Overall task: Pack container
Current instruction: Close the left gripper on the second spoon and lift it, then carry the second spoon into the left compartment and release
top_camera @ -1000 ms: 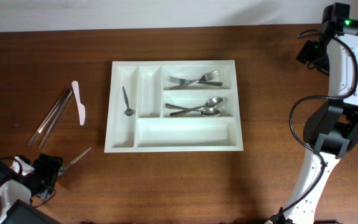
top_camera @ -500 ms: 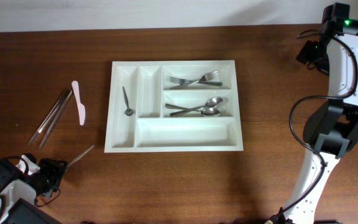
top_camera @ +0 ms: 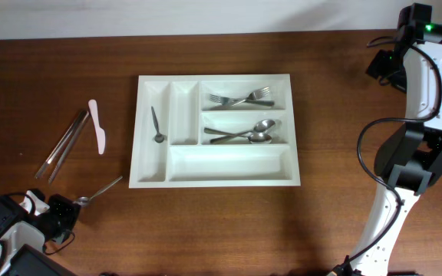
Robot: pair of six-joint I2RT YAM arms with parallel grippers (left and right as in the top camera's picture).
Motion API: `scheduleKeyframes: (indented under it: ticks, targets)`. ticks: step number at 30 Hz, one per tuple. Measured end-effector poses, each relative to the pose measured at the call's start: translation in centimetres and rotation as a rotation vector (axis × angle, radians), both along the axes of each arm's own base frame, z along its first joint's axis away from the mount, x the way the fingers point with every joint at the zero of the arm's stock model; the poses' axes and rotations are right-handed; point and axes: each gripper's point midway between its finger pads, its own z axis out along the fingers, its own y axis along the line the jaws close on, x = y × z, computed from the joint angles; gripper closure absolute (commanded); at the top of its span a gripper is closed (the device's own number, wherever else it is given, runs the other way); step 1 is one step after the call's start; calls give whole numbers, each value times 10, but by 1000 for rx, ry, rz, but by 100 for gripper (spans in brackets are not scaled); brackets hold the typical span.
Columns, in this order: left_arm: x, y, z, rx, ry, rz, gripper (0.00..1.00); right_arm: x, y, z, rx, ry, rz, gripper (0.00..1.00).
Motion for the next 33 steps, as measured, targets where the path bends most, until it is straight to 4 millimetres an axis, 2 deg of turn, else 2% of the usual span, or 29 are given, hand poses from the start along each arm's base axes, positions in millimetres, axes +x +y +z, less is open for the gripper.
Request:
scheduleKeyframes:
  ticks: [9,16,20,23,30,33]
  targets:
    - [8,-4,6,-25,-53,-16,98,0,0,0,0,0,0,1]
    - [27,4,28,-21,-138,-37,98,0,0,0,0,0,0,1]
    - [31,5,33,-27,-157,-35,98,0,0,0,0,0,-1,1]
    - [40,8,44,-42,-197,-32,98,0,0,0,0,0,0,1]
    - [68,27,89,-44,-315,-7,98,0,0,0,0,0,0,1]
    - [75,23,102,-45,-336,-1,98,0,0,0,0,0,0,1]
